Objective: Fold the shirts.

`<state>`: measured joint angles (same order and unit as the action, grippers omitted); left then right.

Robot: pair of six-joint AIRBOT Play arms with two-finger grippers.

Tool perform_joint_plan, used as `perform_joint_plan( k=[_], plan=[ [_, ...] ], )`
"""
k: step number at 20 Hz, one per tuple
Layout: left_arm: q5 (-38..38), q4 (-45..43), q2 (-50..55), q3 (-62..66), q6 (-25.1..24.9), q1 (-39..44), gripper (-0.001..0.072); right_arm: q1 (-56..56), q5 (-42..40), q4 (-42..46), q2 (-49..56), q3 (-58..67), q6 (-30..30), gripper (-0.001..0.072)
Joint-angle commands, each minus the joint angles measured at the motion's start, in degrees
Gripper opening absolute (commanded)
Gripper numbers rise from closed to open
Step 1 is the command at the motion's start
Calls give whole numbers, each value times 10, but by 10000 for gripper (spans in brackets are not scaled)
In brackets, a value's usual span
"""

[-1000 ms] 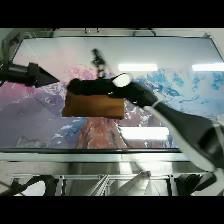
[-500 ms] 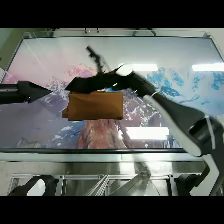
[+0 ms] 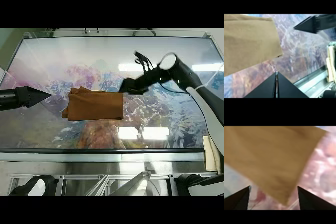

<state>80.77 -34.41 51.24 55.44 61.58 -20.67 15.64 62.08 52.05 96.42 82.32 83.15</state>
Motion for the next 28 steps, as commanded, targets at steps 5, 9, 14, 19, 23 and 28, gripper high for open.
perform_joint_plan(
  k=[5, 9, 14, 19, 23, 28],
  plan=[
    [1, 0, -2, -1, 0, -1, 24, -11, -95, -202, 87, -82, -88, 641],
    [8, -1, -2, -1, -1, -1, 24, 22, -92, -312, 133, -82, -129, 634],
    [13, 0, -2, -1, -1, -1, 25, 69, -77, -398, 137, -78, -198, 248],
    [23, 0, -2, -1, -1, -1, 24, 70, -47, -453, 96, -78, -236, 20],
    [22, 0, -2, -1, -1, -1, 24, -11, -80, -427, 7, -47, -195, 18],
    [22, -1, -2, -1, -1, -1, 25, -245, -133, -251, -104, 11, 59, 17]
  ],
)
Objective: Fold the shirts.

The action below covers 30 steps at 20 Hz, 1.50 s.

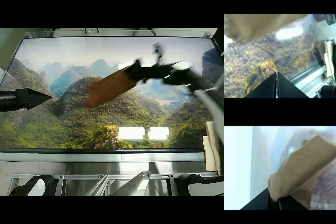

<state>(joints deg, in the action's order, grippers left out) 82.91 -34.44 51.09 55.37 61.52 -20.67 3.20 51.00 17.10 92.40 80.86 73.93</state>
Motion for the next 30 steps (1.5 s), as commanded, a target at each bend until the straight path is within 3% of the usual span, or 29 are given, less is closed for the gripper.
perform_joint_plan(
  k=[1, 3, 5, 7, 10, 15, 21, 30],
  plan=[
    [0, 0, 0, 0, 0, -1, 24, -170, -5, 151, -97, 25, 210, 17],
    [0, 0, 0, 0, 0, -1, 24, -271, 88, 309, -171, 25, 344, 17],
    [0, 0, 0, 0, 0, 0, 24, -374, 245, 459, -231, 25, 439, 17],
    [-10, 0, 0, 0, 0, 1, 25, -463, 382, 535, -264, 25, 445, 17],
    [-24, 0, 0, 0, -1, 1, 24, -576, 551, 657, -277, 24, 386, 18],
    [-19, -1, 0, 0, -7, 1, 24, -687, 548, 768, -292, 1, 298, 18],
    [-20, -1, 0, 0, -11, 5, 24, -712, 548, 777, -307, -28, 297, 19],
    [-37, -4, 0, 0, -22, 84, 24, -713, 531, 902, -335, -276, 308, 19]
  ],
)
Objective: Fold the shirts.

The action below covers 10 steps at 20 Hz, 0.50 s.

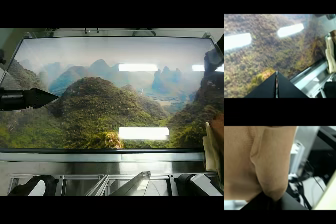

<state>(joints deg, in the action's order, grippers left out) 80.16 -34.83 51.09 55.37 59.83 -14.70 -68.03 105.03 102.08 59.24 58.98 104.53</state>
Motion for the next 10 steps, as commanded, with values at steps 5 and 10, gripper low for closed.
perform_joint_plan(
  k=[5, 10],
  plan=[
    [-11, -1, 3, 0, -5, 34, 24, -1, -6, 71, 3, -23, 2, 552],
    [-20, 2, 3, 0, -9, 34, 24, 31, -11, -71, 27, 117, 4, 395]
  ],
)
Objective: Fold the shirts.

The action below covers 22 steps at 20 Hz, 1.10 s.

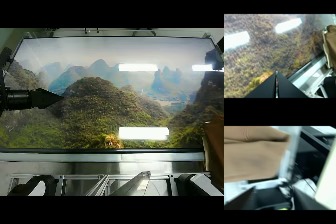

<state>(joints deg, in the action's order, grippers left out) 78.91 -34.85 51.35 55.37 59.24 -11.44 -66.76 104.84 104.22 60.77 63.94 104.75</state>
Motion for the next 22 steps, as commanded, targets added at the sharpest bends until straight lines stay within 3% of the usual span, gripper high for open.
perform_joint_plan(
  k=[1, 2, 4, 6, 10, 13, 17, 22],
  plan=[
    [-11, 6, 0, 0, -3, 1, 24, 35, -29, -161, 15, 95, 2, 150],
    [-11, 4, 0, 4, -3, 1, 23, 57, -62, -243, 15, 118, -2, 23],
    [-10, 4, 0, 21, -3, 1, 23, 111, -135, -392, 9, 147, -29, 21],
    [-6, 3, 0, 43, 0, 1, 23, 190, -204, -472, -10, 151, -69, 20],
    [30, 3, 0, 55, 13, 1, 22, 414, -292, -464, -81, 127, -120, 19],
    [71, 0, -10, 47, 13, 10, 5, 618, -365, -433, -149, 38, -133, 19],
    [9, -18, -98, -80, 12, 53, 17, 852, -506, -412, -225, -157, -115, 18],
    [-24, -12, -184, -194, 18, 65, 18, 892, -525, -426, -200, -196, -120, 19]
  ],
)
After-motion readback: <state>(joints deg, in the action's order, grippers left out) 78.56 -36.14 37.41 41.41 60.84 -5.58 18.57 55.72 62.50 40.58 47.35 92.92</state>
